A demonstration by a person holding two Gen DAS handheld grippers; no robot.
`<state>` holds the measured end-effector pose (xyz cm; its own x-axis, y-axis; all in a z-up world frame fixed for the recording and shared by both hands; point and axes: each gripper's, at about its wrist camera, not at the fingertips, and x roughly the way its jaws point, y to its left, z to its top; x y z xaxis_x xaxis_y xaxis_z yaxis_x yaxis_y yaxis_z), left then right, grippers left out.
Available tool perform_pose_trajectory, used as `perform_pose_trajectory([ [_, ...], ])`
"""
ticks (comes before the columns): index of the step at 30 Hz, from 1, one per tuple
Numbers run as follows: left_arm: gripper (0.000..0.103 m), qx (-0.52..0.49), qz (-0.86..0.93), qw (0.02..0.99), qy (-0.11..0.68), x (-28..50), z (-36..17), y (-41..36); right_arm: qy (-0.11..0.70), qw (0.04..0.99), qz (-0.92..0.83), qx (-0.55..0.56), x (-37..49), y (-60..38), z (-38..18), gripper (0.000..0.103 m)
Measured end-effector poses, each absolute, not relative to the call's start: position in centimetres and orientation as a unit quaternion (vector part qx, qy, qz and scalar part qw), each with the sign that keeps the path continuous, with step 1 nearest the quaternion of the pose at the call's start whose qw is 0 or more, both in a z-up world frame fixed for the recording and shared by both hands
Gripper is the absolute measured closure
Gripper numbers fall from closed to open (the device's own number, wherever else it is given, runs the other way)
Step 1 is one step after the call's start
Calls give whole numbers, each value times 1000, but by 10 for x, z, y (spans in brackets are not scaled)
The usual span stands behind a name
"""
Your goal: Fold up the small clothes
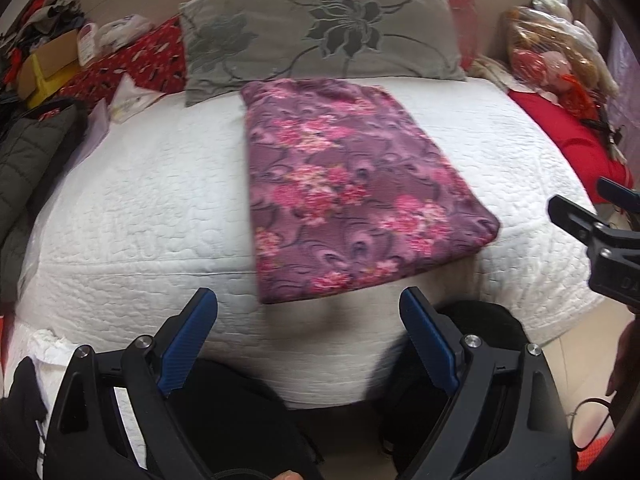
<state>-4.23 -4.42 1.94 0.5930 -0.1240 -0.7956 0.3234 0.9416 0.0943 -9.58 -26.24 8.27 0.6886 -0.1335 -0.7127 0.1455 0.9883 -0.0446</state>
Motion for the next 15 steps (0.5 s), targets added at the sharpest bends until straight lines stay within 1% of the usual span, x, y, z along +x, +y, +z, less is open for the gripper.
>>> perform_pose_trajectory([
  [15,10,110,-151,879,439,-50,22,-63,387,917,-92,38,-100,-281,82,0],
])
